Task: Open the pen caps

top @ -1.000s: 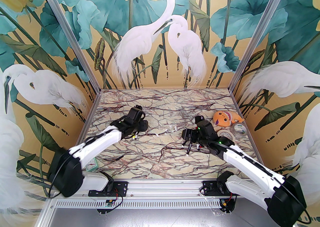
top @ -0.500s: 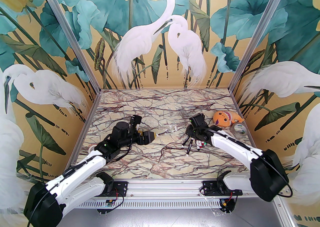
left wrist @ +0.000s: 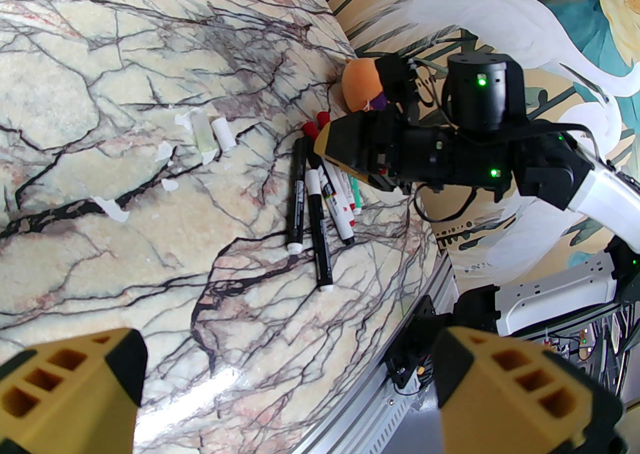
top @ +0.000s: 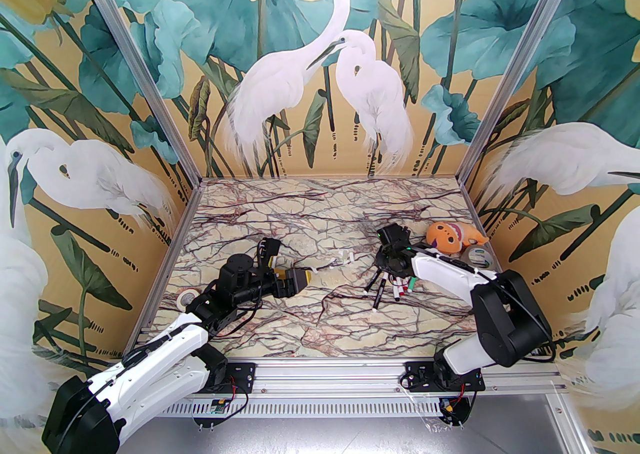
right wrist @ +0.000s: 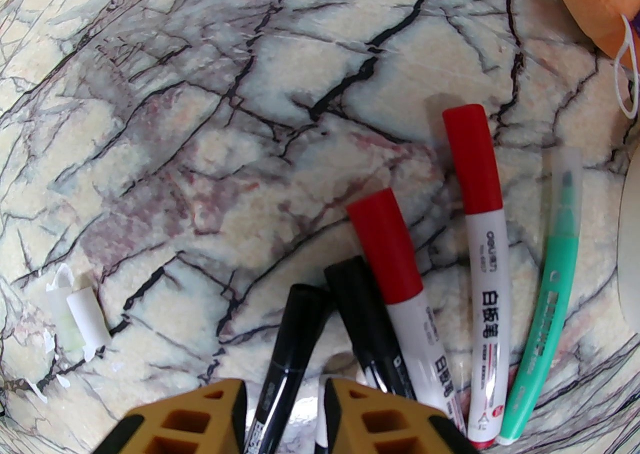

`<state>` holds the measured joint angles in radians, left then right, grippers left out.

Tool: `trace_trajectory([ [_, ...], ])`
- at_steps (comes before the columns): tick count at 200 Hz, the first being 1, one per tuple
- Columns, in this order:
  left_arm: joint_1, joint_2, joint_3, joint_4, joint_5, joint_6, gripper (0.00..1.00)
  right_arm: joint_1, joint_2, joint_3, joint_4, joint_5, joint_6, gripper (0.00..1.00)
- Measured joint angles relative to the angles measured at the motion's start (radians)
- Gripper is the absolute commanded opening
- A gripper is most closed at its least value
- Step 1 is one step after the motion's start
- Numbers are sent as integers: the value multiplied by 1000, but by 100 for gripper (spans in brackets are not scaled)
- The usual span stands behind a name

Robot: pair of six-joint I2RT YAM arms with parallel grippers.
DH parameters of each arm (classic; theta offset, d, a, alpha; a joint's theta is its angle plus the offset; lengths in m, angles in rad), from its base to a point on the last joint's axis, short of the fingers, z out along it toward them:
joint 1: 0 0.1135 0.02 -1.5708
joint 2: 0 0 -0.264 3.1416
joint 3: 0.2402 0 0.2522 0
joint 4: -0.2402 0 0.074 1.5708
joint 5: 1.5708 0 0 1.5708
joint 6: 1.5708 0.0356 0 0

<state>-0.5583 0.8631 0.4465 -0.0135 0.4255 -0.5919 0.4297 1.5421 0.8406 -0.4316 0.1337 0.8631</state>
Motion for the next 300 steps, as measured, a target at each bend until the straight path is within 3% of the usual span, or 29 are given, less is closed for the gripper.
trace_trajectory([
  [169,0,1,0,3,1,0,99,-5,168,89,46,3,-32,29],
  [233,0,1,0,3,1,0,99,-5,213,123,63,3,-75,31],
  [300,-13,31,0,9,5,-4,100,-4,218,126,90,-2,-95,21],
])
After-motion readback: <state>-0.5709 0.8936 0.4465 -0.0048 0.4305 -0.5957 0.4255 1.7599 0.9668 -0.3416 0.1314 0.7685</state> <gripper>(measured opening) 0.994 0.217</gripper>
